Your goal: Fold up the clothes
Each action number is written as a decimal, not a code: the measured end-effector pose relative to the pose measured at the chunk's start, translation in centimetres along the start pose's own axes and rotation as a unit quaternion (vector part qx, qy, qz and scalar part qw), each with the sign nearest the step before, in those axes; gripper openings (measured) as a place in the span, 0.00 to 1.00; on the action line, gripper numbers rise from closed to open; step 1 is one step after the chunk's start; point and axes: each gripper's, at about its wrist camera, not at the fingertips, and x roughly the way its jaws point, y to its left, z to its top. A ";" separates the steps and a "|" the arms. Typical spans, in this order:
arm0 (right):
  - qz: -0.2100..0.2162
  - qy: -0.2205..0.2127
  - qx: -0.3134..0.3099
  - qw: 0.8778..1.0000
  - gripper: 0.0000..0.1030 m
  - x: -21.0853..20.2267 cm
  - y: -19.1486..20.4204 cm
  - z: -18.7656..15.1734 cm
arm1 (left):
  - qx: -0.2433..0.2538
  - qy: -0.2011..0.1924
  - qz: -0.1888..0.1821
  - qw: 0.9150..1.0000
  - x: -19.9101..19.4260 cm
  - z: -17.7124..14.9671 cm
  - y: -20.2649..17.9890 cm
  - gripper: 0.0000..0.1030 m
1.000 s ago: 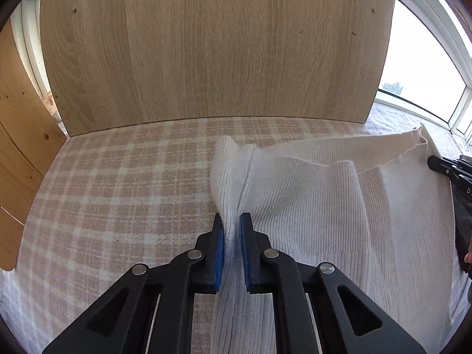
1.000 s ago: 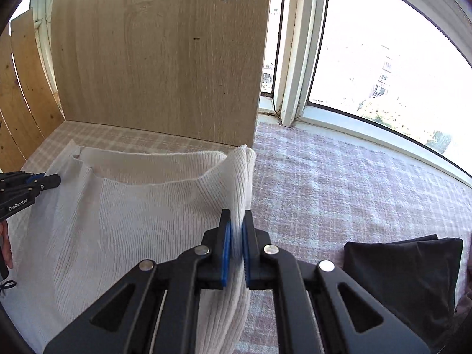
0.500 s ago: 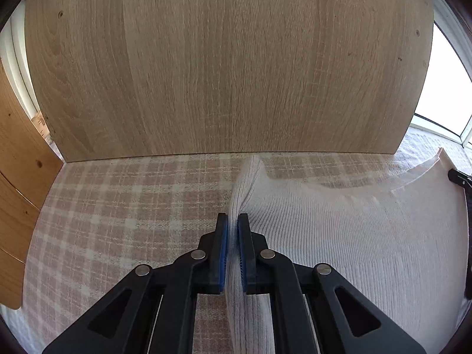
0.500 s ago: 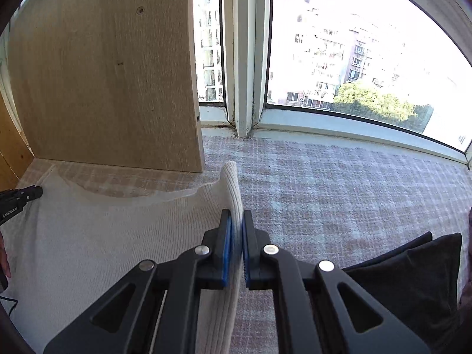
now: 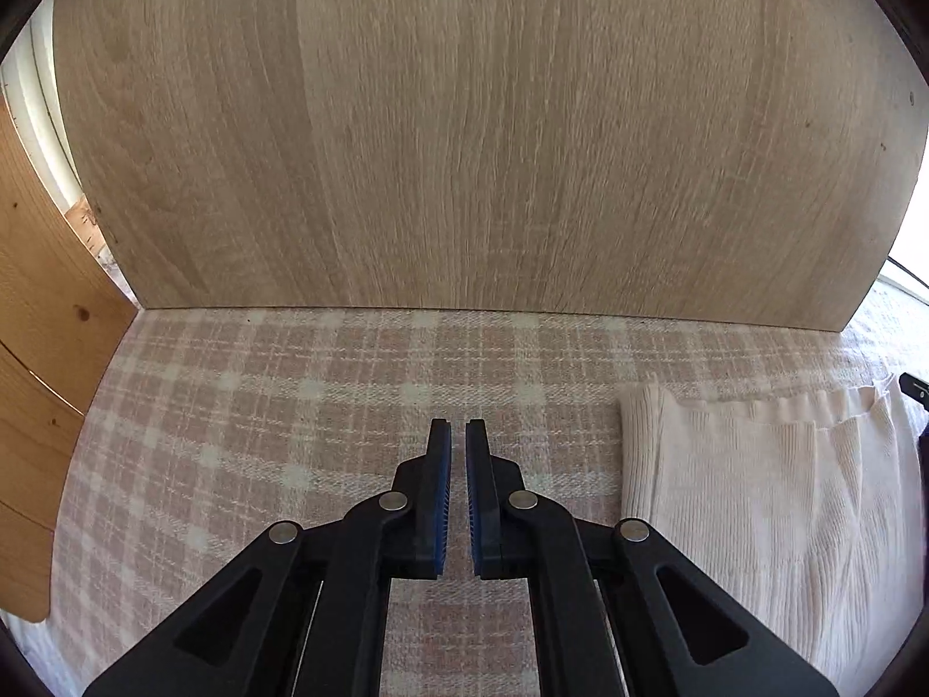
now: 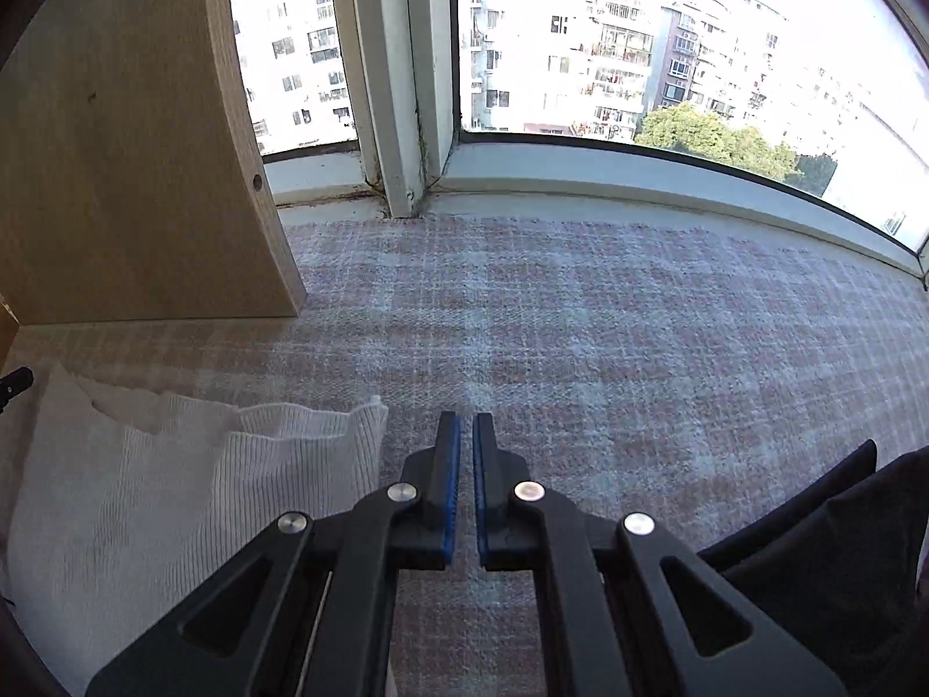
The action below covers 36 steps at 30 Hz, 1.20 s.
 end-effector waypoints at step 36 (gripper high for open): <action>-0.030 -0.021 -0.034 0.999 0.40 -23.8 -6.3 -29.2 | -0.020 -0.012 -0.022 1.000 -32.3 -28.7 7.3 0.54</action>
